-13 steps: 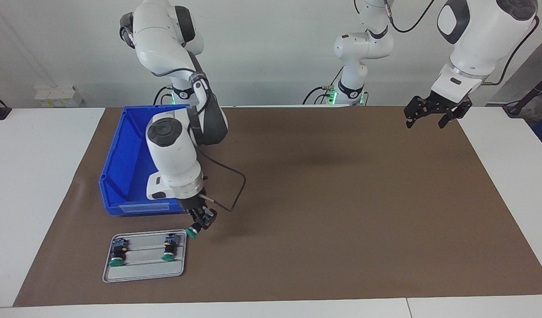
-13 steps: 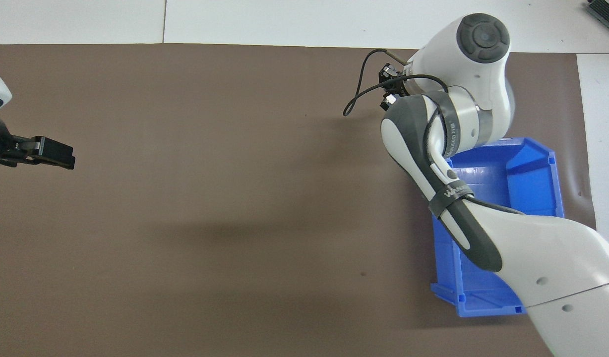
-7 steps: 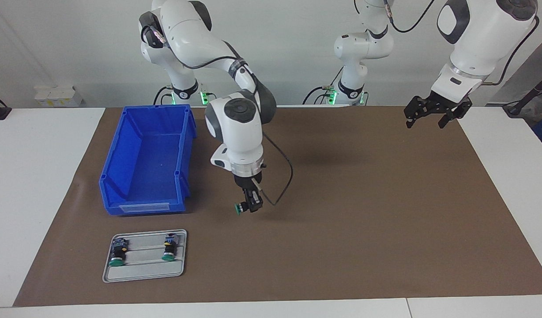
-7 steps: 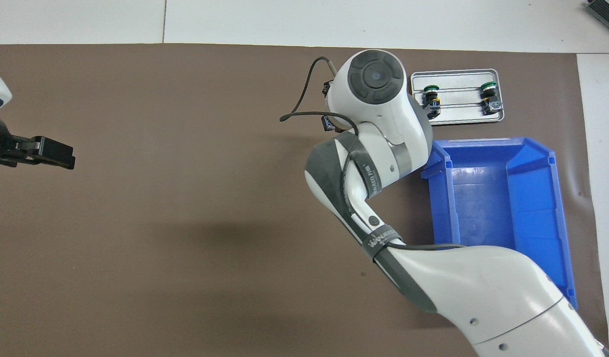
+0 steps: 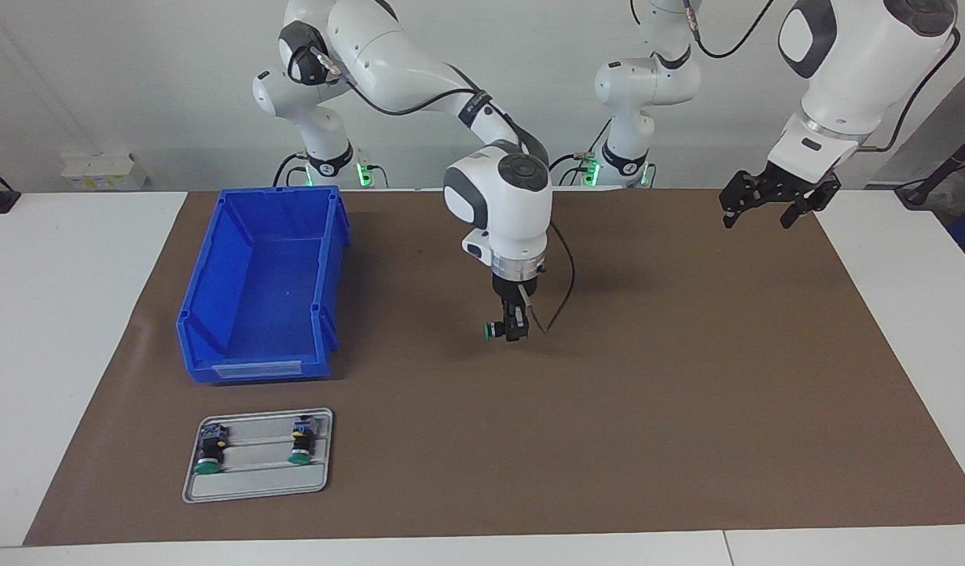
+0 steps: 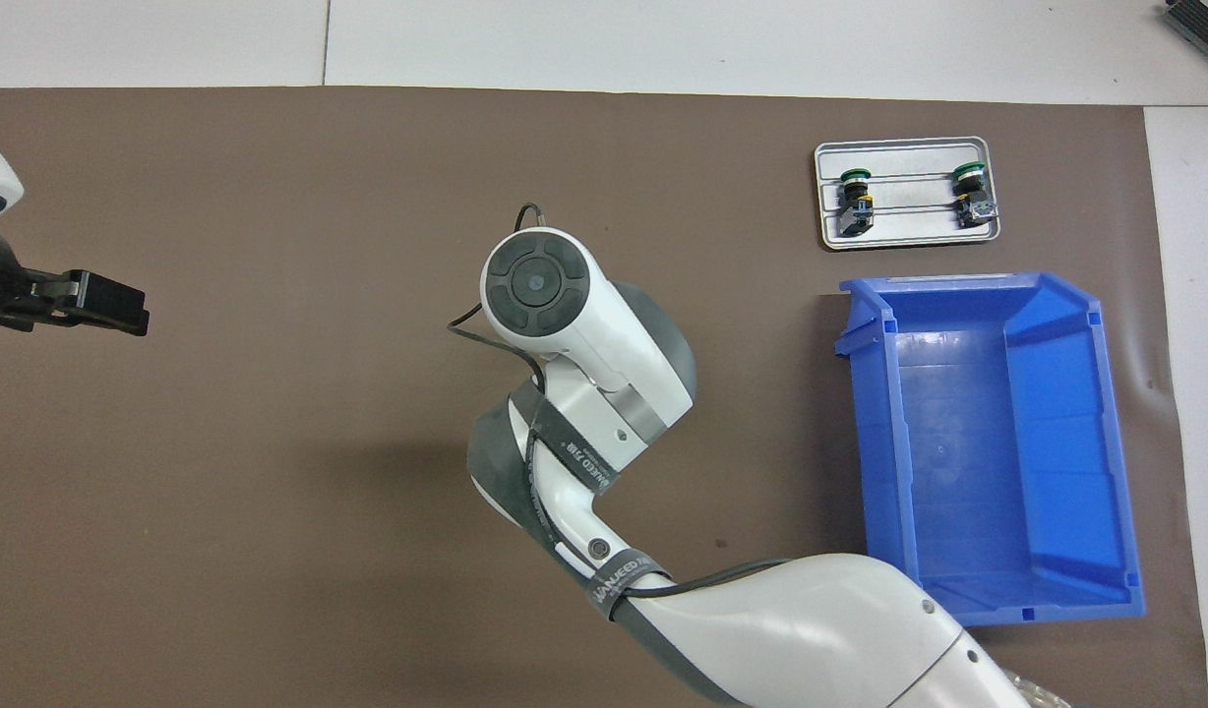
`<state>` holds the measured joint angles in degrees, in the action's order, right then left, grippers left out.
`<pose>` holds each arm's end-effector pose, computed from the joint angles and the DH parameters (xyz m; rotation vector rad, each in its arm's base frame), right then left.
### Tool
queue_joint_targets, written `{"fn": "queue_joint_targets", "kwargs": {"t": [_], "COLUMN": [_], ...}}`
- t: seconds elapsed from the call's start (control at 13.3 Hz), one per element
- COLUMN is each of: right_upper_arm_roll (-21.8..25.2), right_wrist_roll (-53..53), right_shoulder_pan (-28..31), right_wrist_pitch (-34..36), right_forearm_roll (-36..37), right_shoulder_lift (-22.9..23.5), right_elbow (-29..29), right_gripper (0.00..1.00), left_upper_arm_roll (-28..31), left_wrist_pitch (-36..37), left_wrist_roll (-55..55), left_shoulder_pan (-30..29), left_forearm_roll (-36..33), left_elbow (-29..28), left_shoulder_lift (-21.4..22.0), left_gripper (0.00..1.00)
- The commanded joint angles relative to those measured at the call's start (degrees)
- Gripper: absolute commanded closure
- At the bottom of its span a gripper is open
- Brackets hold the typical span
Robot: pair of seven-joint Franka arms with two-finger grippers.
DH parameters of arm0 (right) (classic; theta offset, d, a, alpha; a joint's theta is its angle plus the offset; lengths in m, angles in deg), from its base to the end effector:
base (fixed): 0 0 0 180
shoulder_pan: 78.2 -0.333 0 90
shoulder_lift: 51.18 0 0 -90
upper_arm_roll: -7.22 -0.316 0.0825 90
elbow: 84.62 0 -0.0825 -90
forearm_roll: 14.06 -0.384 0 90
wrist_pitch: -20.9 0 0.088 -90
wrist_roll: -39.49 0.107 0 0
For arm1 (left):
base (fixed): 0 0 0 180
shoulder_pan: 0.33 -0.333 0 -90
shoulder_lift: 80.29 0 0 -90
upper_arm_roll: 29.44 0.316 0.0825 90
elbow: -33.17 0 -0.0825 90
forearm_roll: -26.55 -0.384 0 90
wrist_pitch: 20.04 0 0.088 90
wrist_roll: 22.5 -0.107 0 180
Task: Place and press button with both arms
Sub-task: 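Carry the green button with the right gripper toward the left gripper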
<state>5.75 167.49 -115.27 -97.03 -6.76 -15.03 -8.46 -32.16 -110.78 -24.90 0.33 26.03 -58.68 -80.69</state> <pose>0.5839 0.4511 0.3726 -2.2190 2.0941 -0.1701 0.5559 -0.0318 0.6065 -3.1284 0.1583 0.0411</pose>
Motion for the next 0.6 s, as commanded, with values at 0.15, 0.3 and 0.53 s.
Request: {"fn": "queue_joint_targets", "kwargs": {"t": [0.15, 0.3, 0.53], "right_upper_arm_roll": [0.0, 0.0, -0.1], "right_wrist_roll": [8.7, 9.9, 10.0], "right_shoulder_pan": [-2.0, -3.7, -4.7], "right_wrist_pitch": [-2.4, -4.3, -8.7], "right_forearm_roll": [1.8, 1.4, 0.6], "right_shoulder_lift": [1.8, 1.9, 1.1], "right_elbow": [0.1, 1.3, 6.1], "right_gripper": [1.0, 1.0, 1.0], "left_upper_arm_roll": [-0.2, -0.2, -0.2], "left_wrist_pitch": [-0.4, -0.4, -0.4], "left_wrist_roll": [-0.4, -0.4, -0.4], "left_shoulder_pan": [-0.4, -0.4, -0.4], "left_forearm_roll": [-0.4, -0.4, -0.4], "left_elbow": [-1.7, -1.7, -1.7], "left_shoulder_lift": [1.6, 1.6, 1.6], "left_gripper": [0.0, 0.0, 0.0]}}
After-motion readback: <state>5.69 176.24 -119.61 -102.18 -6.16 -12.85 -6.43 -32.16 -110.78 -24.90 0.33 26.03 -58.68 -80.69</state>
